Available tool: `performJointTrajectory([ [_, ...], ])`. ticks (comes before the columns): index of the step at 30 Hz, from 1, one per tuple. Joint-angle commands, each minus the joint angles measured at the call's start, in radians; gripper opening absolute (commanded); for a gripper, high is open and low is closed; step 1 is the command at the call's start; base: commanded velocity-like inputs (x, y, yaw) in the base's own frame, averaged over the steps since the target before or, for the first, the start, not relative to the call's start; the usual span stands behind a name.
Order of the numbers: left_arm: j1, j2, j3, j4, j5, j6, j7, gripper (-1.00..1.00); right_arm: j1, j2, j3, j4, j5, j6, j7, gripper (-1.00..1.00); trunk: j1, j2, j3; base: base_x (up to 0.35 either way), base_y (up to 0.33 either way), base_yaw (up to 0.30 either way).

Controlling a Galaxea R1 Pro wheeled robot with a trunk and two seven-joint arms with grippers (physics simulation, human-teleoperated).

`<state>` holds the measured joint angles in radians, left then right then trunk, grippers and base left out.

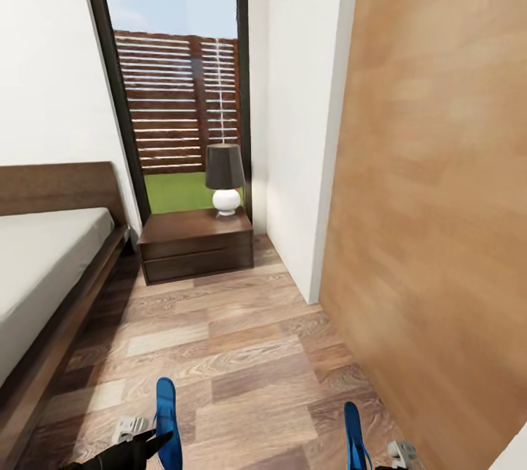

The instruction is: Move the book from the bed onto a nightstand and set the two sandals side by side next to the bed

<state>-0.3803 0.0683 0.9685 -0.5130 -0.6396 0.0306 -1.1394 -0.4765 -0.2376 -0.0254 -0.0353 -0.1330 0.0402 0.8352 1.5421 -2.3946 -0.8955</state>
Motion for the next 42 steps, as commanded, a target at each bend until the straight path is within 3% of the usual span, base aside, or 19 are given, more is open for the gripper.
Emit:
performJointTrajectory([
  [1,-0.002,-0.001,0.009,-0.001,-0.008,0.003,-0.006,-1.0,-0.001,0.0,-0.004,0.001,-0.005,0.004,0.004,-1.0,0.0,0.0,-0.001,0.331,0.0,0.0],
  [18,-0.002,-0.001,0.009,-0.001,-0.008,0.003,-0.006,-1.0,-0.001,0.0,-0.004,0.0,-0.005,0.004,0.004,-1.0,0.0,0.0,-0.001,0.331,0.0,0.007],
  [31,-0.002,-0.001,0.009,-0.001,-0.008,0.003,-0.006,-1.0,-0.001,0.0,-0.004,0.0,-0.005,0.004,0.004,-1.0,0.0,0.0,-0.001,0.331,0.0,0.242],
  [42,-0.002,-0.002,0.009,-0.001,-0.008,0.003,-0.007,-1.0,-0.001,0.0,-0.004,0.0,-0.005,0.004,0.005,-1.0,0.0,0.0,-0.001,0.305,0.0,0.075],
])
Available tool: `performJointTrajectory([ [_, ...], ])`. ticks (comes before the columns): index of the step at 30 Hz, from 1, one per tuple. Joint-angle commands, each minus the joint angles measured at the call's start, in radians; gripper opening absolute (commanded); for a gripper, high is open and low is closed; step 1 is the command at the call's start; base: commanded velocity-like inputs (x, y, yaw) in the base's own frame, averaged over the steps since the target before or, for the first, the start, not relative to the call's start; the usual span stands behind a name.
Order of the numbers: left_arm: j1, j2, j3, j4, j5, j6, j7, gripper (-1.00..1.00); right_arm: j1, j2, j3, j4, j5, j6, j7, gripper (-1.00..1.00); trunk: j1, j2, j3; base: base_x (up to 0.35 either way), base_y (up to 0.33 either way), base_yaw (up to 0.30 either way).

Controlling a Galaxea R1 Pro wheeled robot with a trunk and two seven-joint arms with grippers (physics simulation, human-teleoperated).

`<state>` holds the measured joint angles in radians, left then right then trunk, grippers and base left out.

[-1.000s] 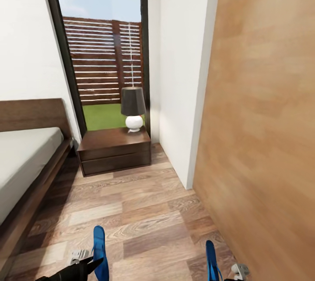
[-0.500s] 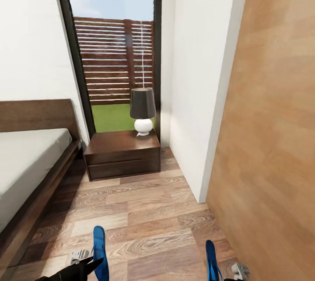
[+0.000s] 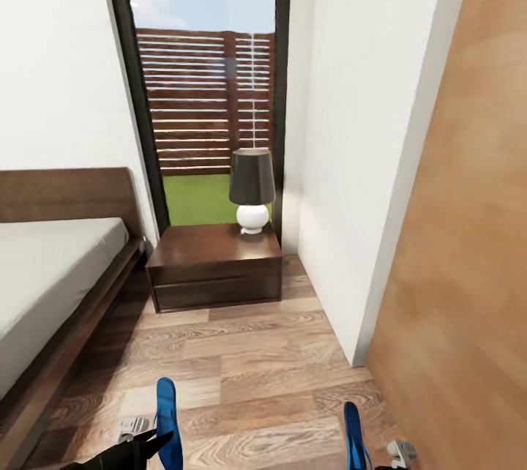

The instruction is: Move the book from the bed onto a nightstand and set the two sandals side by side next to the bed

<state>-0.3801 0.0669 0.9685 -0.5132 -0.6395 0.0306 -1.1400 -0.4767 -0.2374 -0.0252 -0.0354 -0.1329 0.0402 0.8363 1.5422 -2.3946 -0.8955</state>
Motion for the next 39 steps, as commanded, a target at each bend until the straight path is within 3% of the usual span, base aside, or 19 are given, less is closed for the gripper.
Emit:
performJointTrajectory([
  [1,-0.002,-0.001,0.009,-0.001,-0.008,0.003,-0.006,-1.0,0.0,-0.001,-0.004,0.0,-0.005,0.004,0.004,-1.0,0.0,0.0,-0.001,0.291,0.0,0.241],
  [8,-0.002,-0.001,0.009,-0.001,-0.008,0.003,-0.006,-1.0,0.0,0.0,-0.004,0.0,-0.005,0.004,0.004,-1.0,0.0,0.0,-0.001,0.297,0.0,0.198],
  [28,-0.002,-0.001,0.009,-0.001,-0.008,0.003,-0.006,-1.0,0.0,0.0,-0.004,0.0,-0.005,0.004,0.004,-1.0,0.0,0.0,-0.001,0.299,-0.001,0.004],
  [39,-0.002,-0.001,0.009,-0.001,-0.008,0.003,-0.006,-1.0,0.0,0.0,-0.004,0.001,-0.005,0.004,0.004,-1.0,0.0,0.0,-0.001,0.278,-0.133,0.001],
])
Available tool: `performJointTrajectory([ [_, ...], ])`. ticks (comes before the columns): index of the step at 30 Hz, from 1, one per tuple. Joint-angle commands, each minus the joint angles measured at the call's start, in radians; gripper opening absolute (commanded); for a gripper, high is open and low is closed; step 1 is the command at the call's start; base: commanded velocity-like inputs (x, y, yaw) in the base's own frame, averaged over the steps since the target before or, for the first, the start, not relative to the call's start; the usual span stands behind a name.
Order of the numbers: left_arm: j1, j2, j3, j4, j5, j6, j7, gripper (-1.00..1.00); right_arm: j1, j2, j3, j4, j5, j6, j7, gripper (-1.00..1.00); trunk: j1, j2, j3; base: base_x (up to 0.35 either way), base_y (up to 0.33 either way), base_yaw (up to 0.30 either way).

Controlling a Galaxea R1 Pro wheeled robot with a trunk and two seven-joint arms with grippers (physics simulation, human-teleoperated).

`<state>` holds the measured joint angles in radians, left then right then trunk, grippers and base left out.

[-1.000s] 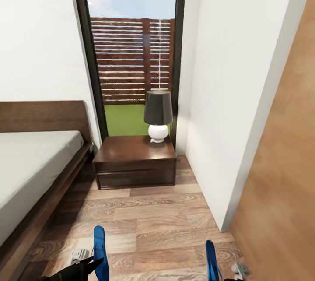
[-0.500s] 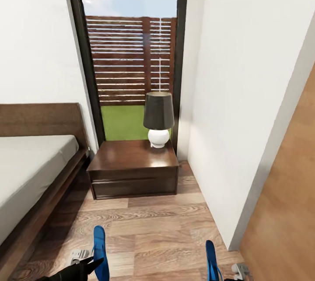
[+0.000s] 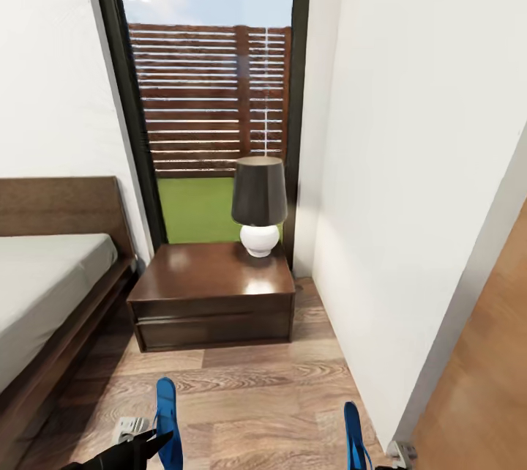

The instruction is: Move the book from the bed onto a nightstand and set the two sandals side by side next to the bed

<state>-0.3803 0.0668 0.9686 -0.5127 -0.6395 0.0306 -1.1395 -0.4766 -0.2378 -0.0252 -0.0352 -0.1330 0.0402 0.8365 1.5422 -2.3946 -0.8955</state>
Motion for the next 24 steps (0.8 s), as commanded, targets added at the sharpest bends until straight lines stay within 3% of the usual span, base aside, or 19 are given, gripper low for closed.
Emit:
performJointTrajectory([
  [1,-0.002,-0.001,0.009,-0.001,-0.008,0.003,-0.007,-1.0,-0.001,0.0,-0.004,0.001,-0.005,0.004,0.004,-1.0,0.0,0.0,-0.001,0.263,-0.122,0.054],
  [7,-0.002,-0.001,0.009,-0.001,-0.008,0.003,-0.007,-1.0,-0.001,0.0,-0.004,0.0,-0.005,0.004,0.003,-1.0,0.0,0.0,-0.001,0.219,-0.093,0.2],
  [24,-0.002,-0.007,0.009,-0.001,-0.008,0.003,-0.006,-1.0,-0.001,0.0,-0.005,0.0,-0.006,0.004,0.003,-1.0,0.0,0.0,-0.001,0.008,-0.003,0.286],
])
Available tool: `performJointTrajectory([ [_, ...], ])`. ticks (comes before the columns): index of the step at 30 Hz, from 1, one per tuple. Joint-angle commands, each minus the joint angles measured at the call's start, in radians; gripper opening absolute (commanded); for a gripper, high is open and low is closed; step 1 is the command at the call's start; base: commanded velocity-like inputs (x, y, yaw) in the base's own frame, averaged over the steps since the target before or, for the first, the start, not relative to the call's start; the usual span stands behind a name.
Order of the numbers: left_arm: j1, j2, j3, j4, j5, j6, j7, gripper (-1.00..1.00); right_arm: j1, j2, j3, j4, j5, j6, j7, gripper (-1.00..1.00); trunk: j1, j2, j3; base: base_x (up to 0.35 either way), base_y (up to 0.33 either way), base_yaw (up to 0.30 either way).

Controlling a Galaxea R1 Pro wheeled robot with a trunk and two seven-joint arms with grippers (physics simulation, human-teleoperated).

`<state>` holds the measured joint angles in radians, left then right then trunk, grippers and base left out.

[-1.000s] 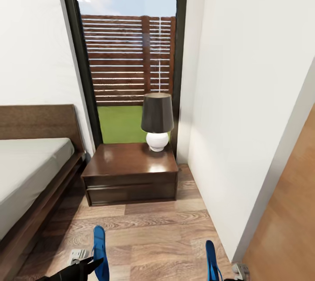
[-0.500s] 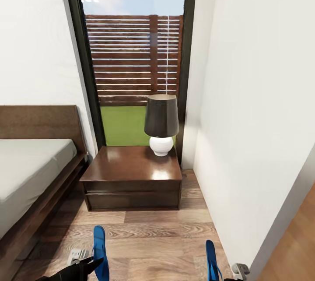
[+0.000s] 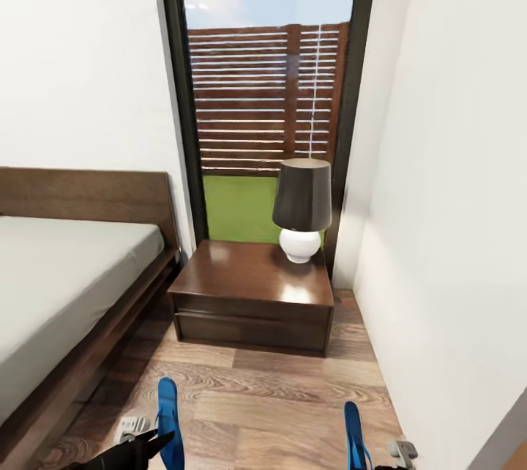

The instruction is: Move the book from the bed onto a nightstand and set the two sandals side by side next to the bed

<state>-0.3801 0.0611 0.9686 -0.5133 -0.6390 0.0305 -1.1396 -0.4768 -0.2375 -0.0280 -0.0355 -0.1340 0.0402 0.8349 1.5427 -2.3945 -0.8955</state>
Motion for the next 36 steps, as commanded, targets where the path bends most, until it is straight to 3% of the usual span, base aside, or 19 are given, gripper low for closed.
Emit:
performJointTrajectory([
  [1,-0.002,-0.002,0.009,-0.001,-0.008,0.003,-0.006,-1.0,0.0,0.0,-0.002,0.0,-0.005,0.004,0.004,-1.0,0.0,0.0,-0.001,0.0,0.0,0.287],
  [22,-0.002,-0.004,0.008,-0.001,-0.008,0.003,-0.006,-1.0,0.0,0.0,-0.002,0.0,-0.004,0.004,0.003,-1.0,0.0,0.0,-0.001,0.0,-0.004,0.287],
  [36,-0.002,-0.01,0.008,-0.001,-0.008,0.003,-0.006,-1.0,0.0,0.0,-0.003,0.0,-0.004,0.004,0.003,-1.0,0.0,0.0,-0.001,0.0,-0.147,0.287],
])
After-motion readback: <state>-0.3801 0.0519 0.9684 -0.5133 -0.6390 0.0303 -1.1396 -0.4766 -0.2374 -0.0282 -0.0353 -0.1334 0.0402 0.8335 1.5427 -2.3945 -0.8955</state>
